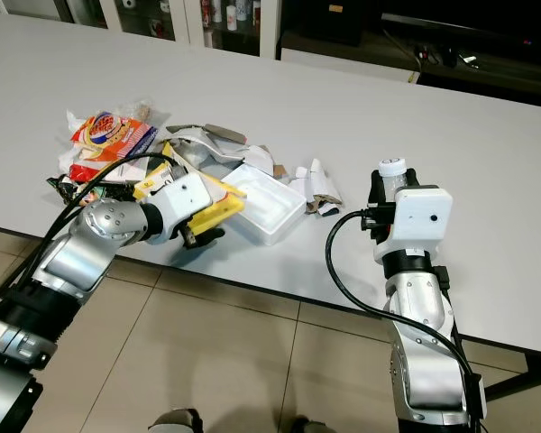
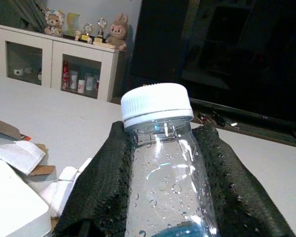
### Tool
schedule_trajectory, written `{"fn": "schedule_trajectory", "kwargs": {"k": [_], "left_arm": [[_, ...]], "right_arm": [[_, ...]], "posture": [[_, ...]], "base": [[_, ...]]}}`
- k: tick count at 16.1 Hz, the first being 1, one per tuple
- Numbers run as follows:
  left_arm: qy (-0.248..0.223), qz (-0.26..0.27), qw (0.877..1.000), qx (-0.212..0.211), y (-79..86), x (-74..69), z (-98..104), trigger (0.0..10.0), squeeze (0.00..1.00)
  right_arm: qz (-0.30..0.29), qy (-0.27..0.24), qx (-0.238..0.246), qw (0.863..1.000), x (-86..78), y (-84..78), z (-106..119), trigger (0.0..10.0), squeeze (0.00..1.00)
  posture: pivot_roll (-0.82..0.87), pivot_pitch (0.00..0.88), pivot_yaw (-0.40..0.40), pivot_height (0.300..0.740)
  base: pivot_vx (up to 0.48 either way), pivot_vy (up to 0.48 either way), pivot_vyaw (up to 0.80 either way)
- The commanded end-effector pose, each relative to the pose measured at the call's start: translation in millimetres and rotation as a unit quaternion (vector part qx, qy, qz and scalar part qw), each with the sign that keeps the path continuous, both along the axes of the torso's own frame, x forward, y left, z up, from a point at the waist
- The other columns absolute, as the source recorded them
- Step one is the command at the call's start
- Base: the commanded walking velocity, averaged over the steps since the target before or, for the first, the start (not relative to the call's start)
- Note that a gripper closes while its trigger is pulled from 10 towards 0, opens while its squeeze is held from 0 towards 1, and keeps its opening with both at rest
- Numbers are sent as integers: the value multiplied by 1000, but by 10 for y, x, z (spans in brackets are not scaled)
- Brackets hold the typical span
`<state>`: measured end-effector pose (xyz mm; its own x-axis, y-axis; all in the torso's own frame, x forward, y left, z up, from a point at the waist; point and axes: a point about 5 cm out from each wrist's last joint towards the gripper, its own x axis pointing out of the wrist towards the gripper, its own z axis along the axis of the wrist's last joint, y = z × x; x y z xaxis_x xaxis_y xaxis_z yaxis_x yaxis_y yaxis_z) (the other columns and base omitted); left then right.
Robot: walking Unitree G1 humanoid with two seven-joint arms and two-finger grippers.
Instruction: Picking trash to rubbish bin
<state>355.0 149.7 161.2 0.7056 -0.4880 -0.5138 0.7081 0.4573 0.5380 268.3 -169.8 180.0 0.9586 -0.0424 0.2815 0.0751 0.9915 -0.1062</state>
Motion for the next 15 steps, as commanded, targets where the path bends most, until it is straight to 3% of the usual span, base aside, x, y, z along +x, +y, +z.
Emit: {"fn": "schedule_trajectory", "kwargs": {"k": [1, 2, 3, 4, 15], "left_arm": [[-18, -6, 1000, 20, 8, 52, 40, 10000, 0], [-27, -3, 999, 26, 27, 76, 40, 8431, 0], [-38, -1, 999, 27, 34, 100, 49, 1843, 0], [-44, -2, 999, 21, 32, 118, 60, 0, 0], [-79, -16, 997, -6, -17, 194, 129, 0, 0]], "right_arm": [[-4, -1, -2, 1000, -21, -18, -7, 10000, 0], [-5, -1, -3, 1000, -25, -20, -6, 10000, 0], [-5, -1, -4, 1000, -31, -23, -7, 10000, 0], [-5, -1, -4, 1000, -35, -24, -8, 10000, 0], [-3, -2, -10, 1000, -38, -8, 0, 10000, 0]], "posture": [[238, 110, -53, 740], [238, 110, -53, 740], [238, 110, -53, 740], [238, 110, -53, 740], [229, 108, -51, 740]], "base": [[0, 0, 0], [0, 0, 0], [0, 0, 0], [0, 0, 0], [0, 0, 0]]}}
